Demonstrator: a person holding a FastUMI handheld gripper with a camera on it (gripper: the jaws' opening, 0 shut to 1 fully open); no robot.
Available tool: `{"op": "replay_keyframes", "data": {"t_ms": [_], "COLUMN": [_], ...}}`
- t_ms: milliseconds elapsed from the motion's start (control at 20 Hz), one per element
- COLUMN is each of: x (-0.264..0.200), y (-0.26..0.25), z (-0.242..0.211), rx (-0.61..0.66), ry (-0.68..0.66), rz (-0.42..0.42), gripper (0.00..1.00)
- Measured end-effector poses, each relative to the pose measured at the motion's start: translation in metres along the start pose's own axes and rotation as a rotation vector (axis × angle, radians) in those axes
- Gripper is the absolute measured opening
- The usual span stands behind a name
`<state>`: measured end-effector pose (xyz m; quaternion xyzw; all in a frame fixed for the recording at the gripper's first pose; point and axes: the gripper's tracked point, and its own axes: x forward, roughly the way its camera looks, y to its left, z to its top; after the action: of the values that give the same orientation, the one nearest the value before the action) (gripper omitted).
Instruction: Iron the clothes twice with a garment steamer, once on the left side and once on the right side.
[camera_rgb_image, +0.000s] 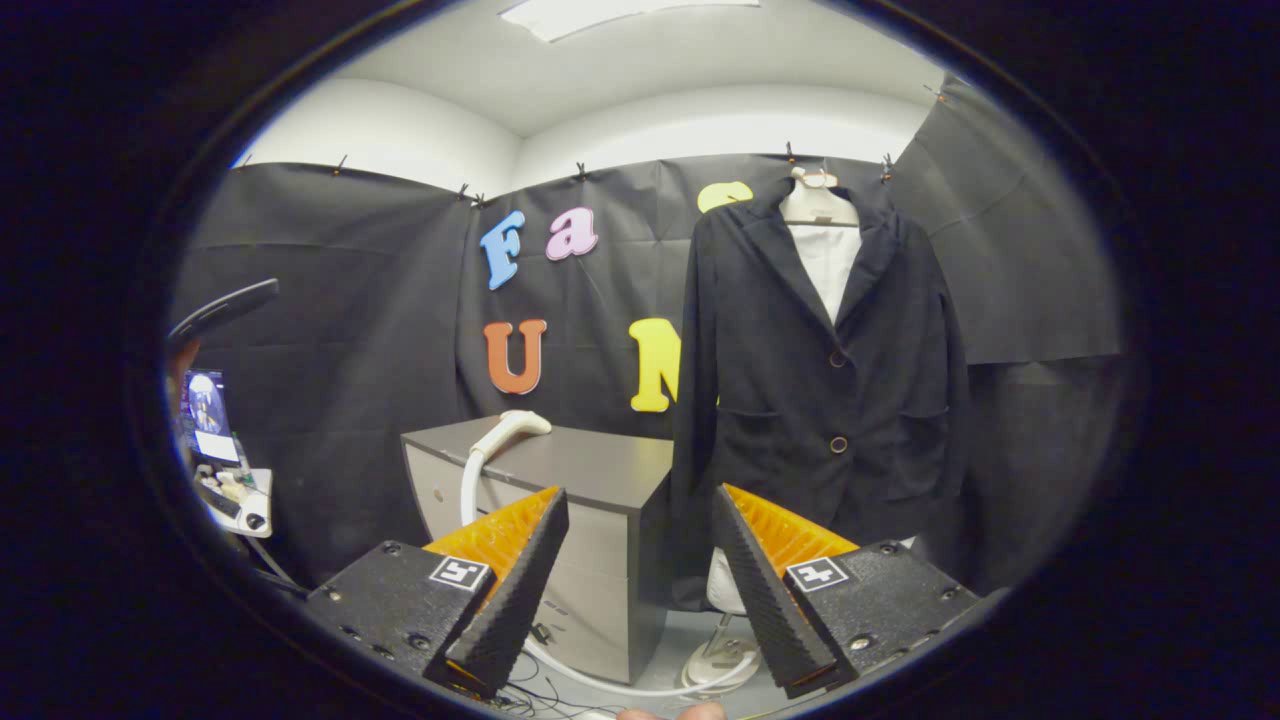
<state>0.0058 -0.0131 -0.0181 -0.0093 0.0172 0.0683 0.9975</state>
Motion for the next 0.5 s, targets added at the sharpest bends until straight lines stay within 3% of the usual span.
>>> {"op": "replay_keyframes", "data": {"t_ms": [500], "x": [0.008], "y": [0.027], "z": [0.006], "rx": [0.046], "ry": [0.004], "rz": [-0.084], "gripper": [0.93]}}
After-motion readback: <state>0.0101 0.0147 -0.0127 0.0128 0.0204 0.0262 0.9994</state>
